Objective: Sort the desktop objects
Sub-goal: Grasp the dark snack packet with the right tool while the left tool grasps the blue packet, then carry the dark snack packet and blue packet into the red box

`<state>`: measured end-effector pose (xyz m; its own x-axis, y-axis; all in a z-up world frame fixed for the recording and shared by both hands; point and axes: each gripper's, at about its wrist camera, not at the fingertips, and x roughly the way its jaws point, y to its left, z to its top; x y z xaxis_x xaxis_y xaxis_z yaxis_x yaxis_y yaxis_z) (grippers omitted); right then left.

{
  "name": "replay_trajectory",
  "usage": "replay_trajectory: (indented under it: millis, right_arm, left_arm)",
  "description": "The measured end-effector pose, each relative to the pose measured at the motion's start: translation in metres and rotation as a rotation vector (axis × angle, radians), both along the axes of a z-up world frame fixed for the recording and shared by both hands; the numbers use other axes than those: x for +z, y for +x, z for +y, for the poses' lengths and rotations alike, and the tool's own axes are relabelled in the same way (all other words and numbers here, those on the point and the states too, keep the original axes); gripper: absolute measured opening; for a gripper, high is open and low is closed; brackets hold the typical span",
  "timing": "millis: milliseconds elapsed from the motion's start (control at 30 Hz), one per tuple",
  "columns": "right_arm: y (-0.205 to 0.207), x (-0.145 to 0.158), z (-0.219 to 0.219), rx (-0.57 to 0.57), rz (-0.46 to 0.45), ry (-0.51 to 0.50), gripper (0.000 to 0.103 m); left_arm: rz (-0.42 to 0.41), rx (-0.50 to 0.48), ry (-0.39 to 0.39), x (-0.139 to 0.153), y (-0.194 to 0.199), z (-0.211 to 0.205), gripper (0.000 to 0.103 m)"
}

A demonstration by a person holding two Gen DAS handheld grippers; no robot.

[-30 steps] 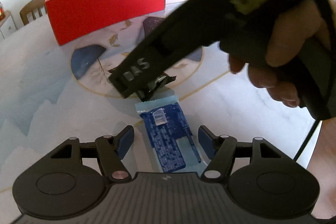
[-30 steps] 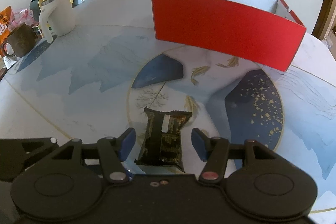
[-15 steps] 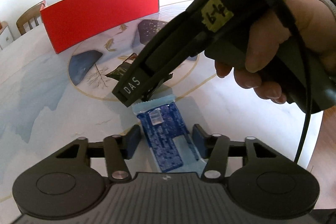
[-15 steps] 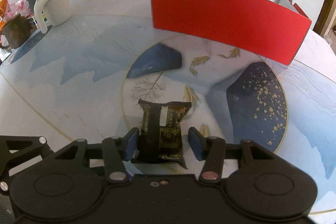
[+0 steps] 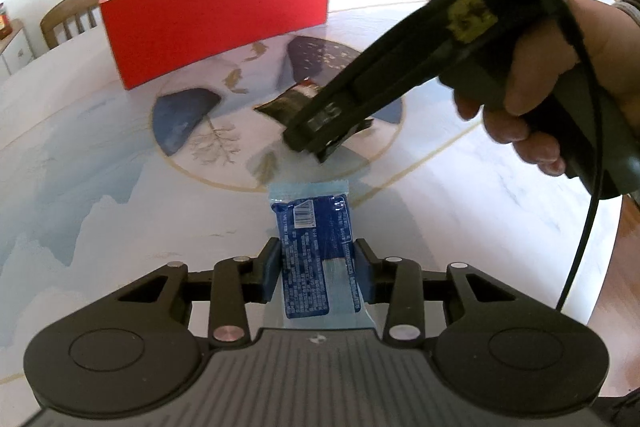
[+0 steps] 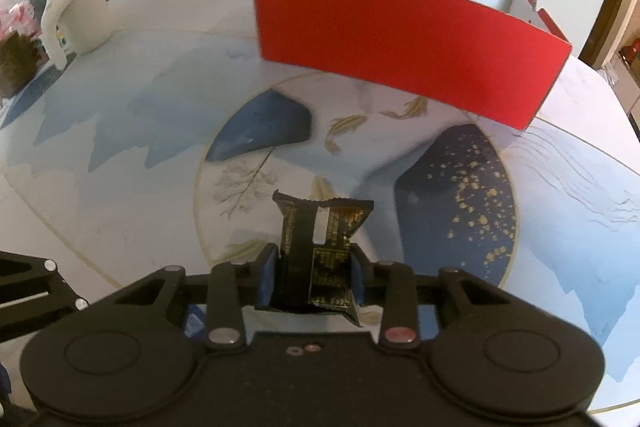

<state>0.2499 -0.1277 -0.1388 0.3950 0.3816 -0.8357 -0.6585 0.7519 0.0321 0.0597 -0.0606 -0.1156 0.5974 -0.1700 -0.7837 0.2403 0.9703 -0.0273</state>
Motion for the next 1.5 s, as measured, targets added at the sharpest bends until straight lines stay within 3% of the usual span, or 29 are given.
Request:
replay_trajectory:
  millis: [433, 800, 1067, 1500]
  right_arm:
    - [0.03, 0.046, -0.02, -0.042, -0.044, 0.071, 0.034]
    - [0.048, 0.095, -0.031, -0.049, -0.093, 0.146, 0.034]
    - [0.064, 0.116, -0.039, -0.055, -0.123, 0.177, 0.034]
    - [0.098, 0.134, -0.046, -0.058, -0.16, 0.205, 0.034]
  left_arm:
    - [-0.044, 0.105, -0.03, 0.034, 0.019, 0.029, 0.037]
    - [-0.129, 0.209, -0.095, 0.085, 0.056, 0.056, 0.037]
    - [-0.173, 0.192, -0.111, 0.112, 0.087, 0.051, 0.037]
    - [-0.213, 0.2, -0.097, 0.131, 0.135, 0.057, 0.037]
